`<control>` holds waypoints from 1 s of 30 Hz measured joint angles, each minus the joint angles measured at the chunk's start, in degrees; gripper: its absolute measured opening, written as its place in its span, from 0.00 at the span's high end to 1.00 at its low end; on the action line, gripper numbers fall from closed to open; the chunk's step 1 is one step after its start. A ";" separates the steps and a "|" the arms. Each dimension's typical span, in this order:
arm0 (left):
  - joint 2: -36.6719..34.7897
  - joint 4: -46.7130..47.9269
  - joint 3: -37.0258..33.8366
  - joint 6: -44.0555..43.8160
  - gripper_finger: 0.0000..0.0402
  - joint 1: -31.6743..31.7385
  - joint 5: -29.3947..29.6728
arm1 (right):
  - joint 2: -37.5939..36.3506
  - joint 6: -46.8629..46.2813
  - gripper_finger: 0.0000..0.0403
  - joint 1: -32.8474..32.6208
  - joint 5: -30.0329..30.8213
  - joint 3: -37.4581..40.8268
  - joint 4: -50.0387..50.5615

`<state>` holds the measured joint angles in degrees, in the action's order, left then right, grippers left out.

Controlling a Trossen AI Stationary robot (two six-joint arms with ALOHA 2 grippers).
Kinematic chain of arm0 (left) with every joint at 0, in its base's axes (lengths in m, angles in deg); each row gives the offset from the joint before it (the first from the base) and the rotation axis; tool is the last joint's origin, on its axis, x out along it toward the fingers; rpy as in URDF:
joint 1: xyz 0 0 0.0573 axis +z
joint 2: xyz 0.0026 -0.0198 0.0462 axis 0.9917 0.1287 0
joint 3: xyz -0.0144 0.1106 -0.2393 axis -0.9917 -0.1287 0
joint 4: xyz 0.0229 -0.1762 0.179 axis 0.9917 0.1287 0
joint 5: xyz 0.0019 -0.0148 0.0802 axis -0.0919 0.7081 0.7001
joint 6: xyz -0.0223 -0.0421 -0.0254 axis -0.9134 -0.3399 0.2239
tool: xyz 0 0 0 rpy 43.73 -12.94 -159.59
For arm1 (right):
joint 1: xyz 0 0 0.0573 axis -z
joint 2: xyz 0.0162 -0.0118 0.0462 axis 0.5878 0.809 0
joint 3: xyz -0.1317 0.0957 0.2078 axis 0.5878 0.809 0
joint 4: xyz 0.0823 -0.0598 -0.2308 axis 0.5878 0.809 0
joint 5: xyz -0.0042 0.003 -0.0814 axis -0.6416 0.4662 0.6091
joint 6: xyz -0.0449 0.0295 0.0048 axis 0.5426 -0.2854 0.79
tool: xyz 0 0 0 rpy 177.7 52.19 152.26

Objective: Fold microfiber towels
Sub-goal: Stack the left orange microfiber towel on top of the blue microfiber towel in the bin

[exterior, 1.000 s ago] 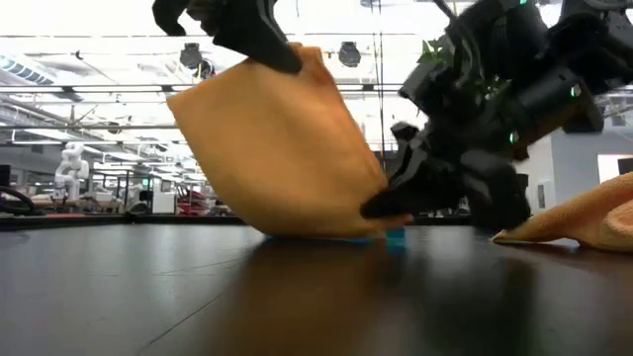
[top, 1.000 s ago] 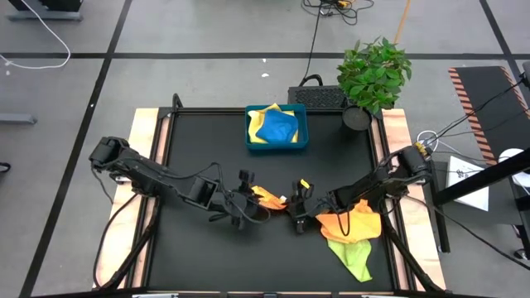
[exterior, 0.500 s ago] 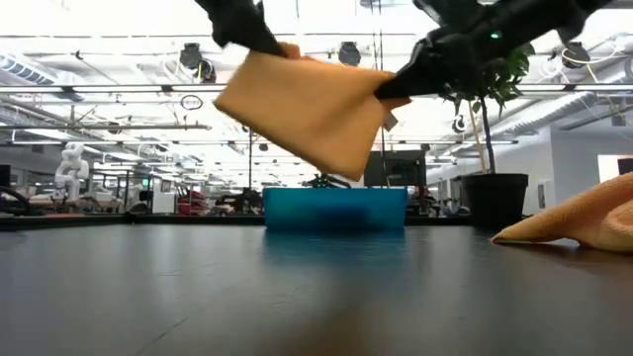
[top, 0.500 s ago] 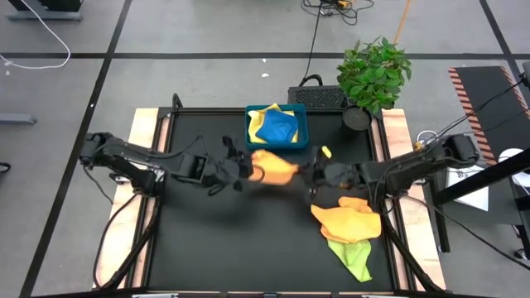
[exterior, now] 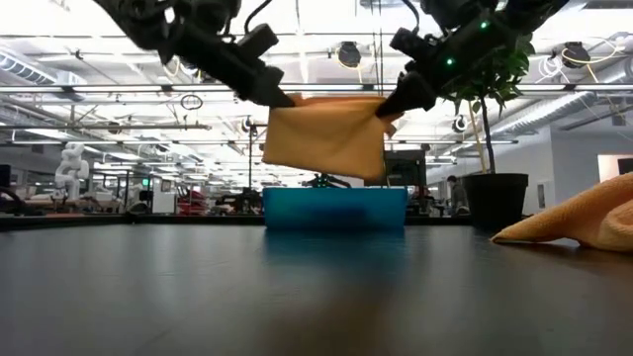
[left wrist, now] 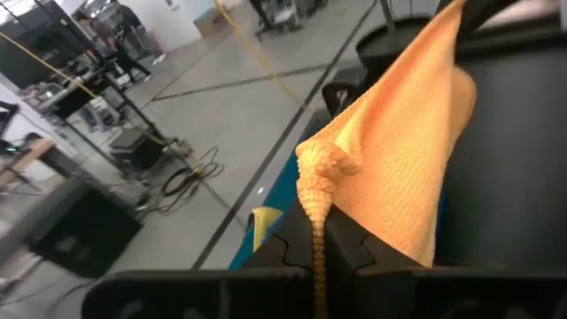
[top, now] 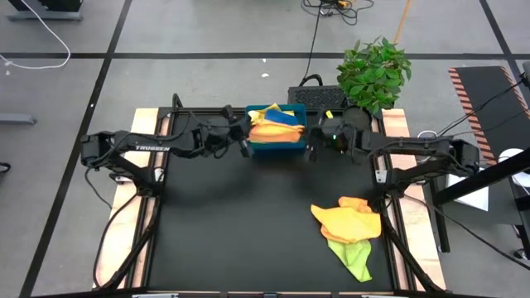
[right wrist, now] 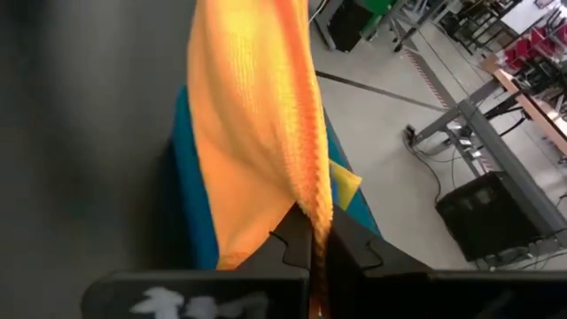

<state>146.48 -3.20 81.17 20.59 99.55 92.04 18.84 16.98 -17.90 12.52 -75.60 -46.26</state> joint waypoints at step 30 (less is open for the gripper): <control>9.46 -8.91 -4.22 -14.02 1.00 5.67 -10.65 | 8.47 -0.20 1.00 5.39 -5.12 0.09 -0.01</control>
<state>155.94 -12.11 76.94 6.57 105.22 81.39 27.31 16.78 -12.51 7.40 -75.51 -46.27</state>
